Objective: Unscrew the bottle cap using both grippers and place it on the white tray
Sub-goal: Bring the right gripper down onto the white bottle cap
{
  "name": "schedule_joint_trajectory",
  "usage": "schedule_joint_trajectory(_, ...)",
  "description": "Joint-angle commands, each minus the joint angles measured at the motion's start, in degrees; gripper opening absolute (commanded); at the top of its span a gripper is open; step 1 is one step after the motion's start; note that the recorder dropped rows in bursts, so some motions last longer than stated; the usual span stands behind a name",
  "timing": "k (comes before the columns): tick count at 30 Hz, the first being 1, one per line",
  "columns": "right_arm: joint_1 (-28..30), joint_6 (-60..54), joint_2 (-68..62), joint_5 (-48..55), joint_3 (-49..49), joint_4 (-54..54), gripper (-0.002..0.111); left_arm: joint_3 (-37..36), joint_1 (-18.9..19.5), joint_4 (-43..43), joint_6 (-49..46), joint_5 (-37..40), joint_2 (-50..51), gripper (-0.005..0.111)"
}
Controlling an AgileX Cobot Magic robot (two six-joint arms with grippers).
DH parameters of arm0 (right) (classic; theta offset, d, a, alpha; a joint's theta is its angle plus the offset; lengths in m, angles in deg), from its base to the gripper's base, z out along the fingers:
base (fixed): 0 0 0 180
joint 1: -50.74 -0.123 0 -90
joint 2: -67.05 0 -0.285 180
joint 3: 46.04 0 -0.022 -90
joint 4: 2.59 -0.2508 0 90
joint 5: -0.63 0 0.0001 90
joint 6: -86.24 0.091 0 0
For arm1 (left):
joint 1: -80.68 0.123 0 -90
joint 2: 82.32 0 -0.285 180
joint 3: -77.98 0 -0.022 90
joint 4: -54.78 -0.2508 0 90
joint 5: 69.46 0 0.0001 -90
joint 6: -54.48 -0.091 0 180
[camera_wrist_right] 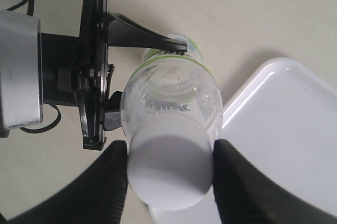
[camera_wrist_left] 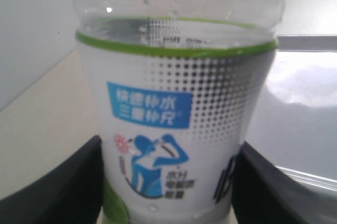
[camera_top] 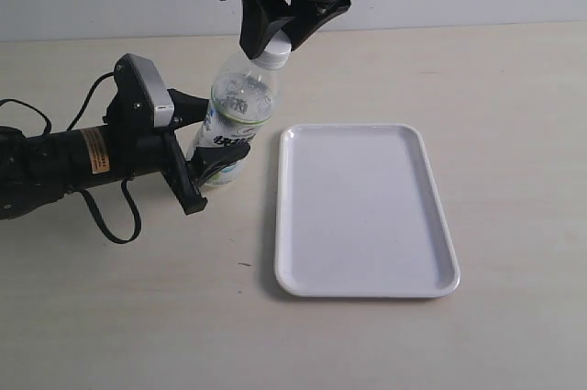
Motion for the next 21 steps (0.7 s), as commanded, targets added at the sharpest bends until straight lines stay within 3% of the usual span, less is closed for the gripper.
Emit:
schedule_joint_trajectory(1,-0.1,0.5,0.1,-0.2,-0.6,-0.1,0.016,0.0,-0.2,1.0,0.1,-2.2,-0.9,0.0)
schedule_joint_trajectory(6,-0.1,-1.8,0.1,-0.1,-0.6,-0.1,0.0,0.0,-0.2,1.0,0.1,-2.2,-0.9,0.0)
schedule_joint_trajectory(21,-0.1,-29.6,0.1,-1.2,-0.6,0.1,0.0,0.0,-0.2,1.0,0.1,-2.2,-0.9,0.0)
